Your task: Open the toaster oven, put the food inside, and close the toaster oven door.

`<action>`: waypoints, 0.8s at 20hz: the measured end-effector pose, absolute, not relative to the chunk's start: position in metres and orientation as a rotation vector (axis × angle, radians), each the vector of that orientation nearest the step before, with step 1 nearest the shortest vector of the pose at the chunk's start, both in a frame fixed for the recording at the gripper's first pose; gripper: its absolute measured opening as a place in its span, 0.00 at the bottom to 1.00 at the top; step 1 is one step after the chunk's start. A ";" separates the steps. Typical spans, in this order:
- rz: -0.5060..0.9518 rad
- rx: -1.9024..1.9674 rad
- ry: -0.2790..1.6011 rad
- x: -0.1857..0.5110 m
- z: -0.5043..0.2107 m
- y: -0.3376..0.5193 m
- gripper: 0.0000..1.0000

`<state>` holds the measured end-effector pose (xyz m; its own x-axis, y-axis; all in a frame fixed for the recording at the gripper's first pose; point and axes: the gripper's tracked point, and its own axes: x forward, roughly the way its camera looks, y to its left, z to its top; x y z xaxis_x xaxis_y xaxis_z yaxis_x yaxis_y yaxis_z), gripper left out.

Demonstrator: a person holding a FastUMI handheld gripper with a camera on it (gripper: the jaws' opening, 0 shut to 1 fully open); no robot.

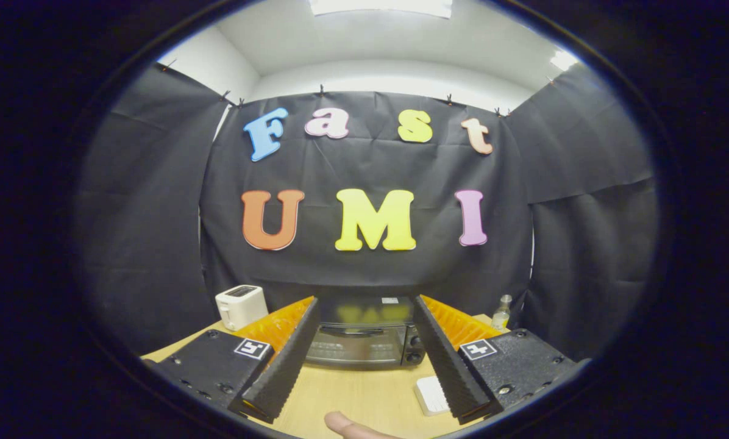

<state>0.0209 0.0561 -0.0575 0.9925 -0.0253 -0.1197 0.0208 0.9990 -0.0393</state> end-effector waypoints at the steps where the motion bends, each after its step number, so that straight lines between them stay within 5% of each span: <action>1: -0.028 -0.044 0.110 0.013 -0.051 0.051 0.98; 16: -0.006 -0.065 0.115 -0.051 -0.048 0.034 0.98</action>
<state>-0.0507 0.0341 -0.0477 0.9934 -0.0097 -0.1144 0.0022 0.9979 -0.0652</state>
